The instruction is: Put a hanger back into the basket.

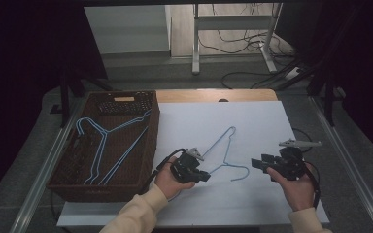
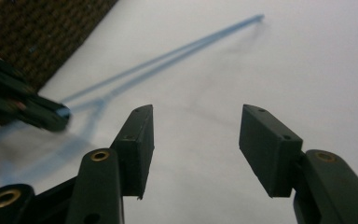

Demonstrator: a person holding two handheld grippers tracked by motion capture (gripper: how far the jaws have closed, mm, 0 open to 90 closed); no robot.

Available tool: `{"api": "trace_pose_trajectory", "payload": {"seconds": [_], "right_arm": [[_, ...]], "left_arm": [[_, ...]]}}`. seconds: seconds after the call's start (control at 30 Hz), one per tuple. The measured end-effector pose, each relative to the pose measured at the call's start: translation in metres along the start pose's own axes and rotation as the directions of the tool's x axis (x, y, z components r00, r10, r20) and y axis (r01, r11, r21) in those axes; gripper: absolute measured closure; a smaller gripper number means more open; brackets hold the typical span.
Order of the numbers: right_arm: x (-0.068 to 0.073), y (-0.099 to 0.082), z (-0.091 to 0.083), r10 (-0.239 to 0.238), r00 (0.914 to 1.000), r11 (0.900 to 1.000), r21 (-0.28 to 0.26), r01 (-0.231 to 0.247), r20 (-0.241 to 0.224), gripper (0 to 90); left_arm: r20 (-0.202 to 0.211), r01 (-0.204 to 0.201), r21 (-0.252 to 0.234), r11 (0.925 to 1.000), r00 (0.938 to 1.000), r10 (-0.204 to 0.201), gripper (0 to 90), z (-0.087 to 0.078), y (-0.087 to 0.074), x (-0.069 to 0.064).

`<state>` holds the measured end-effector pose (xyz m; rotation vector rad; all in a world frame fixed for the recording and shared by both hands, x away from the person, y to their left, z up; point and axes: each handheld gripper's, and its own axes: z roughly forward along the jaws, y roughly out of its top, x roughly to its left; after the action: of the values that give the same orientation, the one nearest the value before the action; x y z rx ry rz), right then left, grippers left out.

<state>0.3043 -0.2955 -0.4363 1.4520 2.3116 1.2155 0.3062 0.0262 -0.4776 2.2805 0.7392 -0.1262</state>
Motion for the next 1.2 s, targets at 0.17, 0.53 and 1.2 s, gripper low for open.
{"api": "trace_pose_trajectory", "payload": {"seconds": [0.17, 0.53, 1.2], "right_arm": [[-0.011, -0.01, 0.004, -0.018, 0.9997, 0.9997, 0.019, 0.018, -0.016, 41.8], [-0.017, -0.016, 0.008, -0.053, 0.9983, 0.9975, 0.045, 0.055, -0.025, 39.7], [-0.012, -0.016, 0.013, -0.073, 0.9969, 0.9957, 0.055, 0.075, -0.029, 41.1]], "left_arm": [[0.014, 0.009, -0.029, 0.9995, 0.9999, -0.008, 86.7, -0.013, 0.001, 0.001], [0.008, -0.008, -0.097, 0.9953, 0.9999, 0.009, 86.8, -0.043, 0.009, -0.007], [0.029, 0.042, -0.281, 0.9588, 0.999, -0.035, 86.9, -0.134, -0.002, 0.009]]}}
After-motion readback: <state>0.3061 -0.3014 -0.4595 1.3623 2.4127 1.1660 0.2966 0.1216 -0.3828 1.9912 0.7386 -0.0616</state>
